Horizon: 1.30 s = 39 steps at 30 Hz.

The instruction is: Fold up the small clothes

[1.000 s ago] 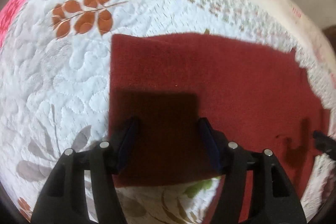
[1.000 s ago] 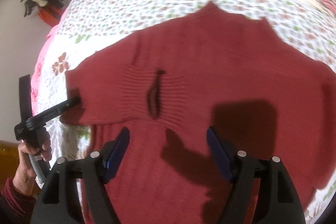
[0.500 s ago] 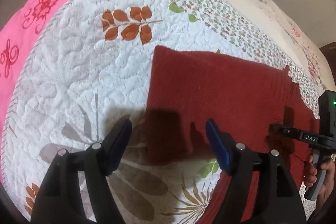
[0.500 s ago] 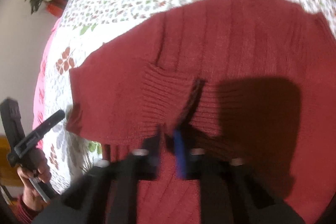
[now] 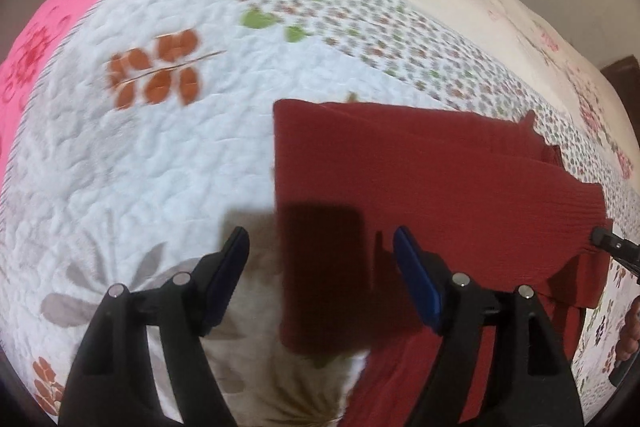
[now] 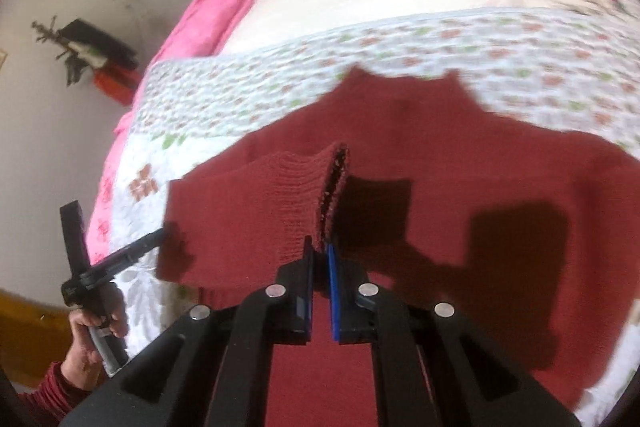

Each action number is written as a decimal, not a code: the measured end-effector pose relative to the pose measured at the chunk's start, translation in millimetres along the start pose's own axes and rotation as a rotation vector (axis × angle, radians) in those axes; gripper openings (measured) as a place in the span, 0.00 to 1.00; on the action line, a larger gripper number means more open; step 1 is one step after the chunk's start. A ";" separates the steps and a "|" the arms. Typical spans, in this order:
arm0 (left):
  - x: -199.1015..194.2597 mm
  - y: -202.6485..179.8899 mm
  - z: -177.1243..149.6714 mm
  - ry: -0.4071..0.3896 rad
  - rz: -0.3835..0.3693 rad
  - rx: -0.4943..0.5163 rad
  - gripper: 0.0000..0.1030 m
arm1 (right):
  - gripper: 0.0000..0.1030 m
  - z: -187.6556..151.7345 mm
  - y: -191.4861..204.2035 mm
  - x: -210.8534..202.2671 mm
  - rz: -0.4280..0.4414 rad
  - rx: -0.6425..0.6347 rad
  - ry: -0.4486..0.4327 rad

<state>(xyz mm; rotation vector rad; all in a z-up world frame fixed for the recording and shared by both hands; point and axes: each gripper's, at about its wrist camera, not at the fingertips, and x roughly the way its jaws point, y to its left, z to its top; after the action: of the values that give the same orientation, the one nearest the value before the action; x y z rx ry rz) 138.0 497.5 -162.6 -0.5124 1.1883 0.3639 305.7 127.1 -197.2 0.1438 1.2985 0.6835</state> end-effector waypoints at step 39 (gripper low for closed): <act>65.8 -124.6 -18.4 0.033 0.137 0.257 0.80 | 0.21 -44.2 -122.6 -0.9 -0.247 0.190 0.087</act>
<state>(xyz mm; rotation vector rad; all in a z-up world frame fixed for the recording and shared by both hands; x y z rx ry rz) 211.2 384.0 -206.5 -0.2151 1.2839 0.3148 312.1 16.9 -266.4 0.1064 1.4363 0.3586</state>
